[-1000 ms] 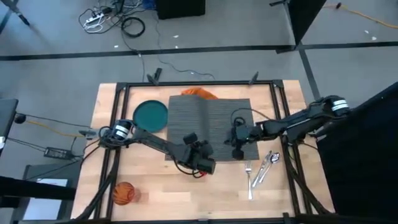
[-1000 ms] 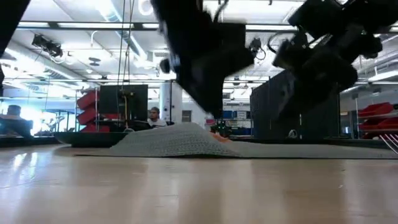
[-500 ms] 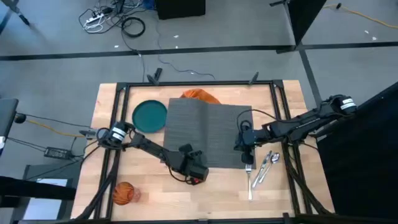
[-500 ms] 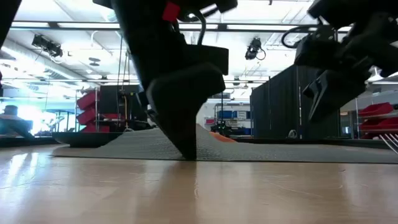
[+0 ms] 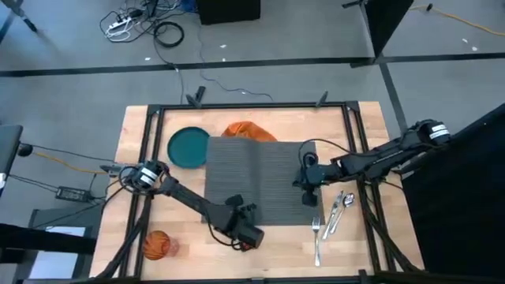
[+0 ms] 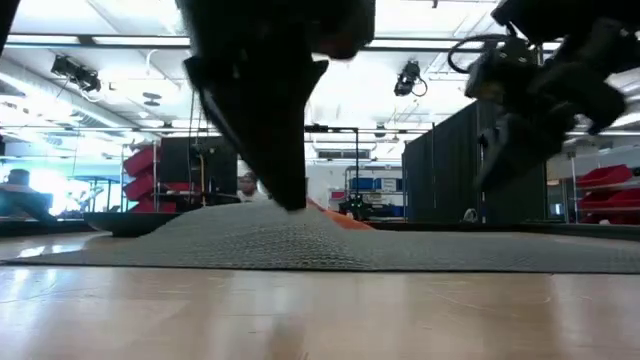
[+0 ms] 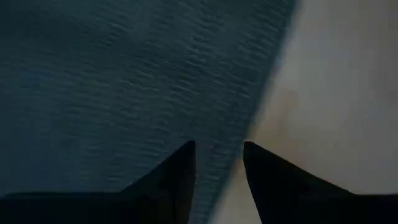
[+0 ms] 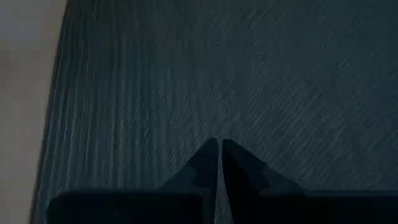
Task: Set table place
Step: Prepare the gray placemat to the center of the table
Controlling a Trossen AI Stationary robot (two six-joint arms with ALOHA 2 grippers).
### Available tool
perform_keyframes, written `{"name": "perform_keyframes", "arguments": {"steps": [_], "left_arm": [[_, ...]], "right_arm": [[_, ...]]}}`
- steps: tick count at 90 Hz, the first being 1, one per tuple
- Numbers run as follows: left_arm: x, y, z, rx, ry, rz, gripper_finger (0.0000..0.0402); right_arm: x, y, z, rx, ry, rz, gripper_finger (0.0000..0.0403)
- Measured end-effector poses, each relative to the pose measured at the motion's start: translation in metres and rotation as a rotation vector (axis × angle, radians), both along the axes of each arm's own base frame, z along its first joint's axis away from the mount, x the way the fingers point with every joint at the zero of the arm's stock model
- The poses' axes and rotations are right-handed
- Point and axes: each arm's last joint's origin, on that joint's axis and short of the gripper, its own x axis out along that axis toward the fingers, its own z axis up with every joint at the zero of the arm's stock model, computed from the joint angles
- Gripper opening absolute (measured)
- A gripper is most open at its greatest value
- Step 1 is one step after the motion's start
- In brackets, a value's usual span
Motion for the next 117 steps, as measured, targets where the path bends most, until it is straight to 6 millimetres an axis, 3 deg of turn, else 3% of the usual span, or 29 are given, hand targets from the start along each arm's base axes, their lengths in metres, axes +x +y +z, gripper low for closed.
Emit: {"name": "perform_keyframes", "arguments": {"steps": [12,20,39,55,74,100,117], "left_arm": [[0.0,0.008,0.01,0.129,-0.012,0.029,0.0119],[0.006,0.025,0.014,0.184,-0.022,0.059,0.0119],[0.016,0.098,0.047,0.219,-0.018,0.131,0.0128],[0.02,0.181,0.067,0.233,-0.002,0.198,0.0159],[0.018,0.266,0.061,0.133,0.016,0.241,0.0197],[-0.002,0.336,0.044,0.002,-0.02,0.277,0.0204],[-0.014,0.362,0.029,0.004,-0.032,0.342,0.0204]], "right_arm": [[0.007,-0.014,0.007,0.034,-0.091,-0.049,0.0],[0.008,-0.026,0.008,0.046,-0.094,-0.093,0.0004],[0.01,-0.041,-0.001,0.076,-0.039,-0.144,0.0047],[0.013,-0.044,-0.009,0.06,-0.006,-0.128,0.0099],[0.017,-0.044,-0.024,0.038,0.066,-0.109,0.014],[0.024,-0.038,-0.042,0.042,0.116,-0.096,0.0158],[0.027,-0.035,-0.053,0.037,0.145,-0.087,0.0156]]}}
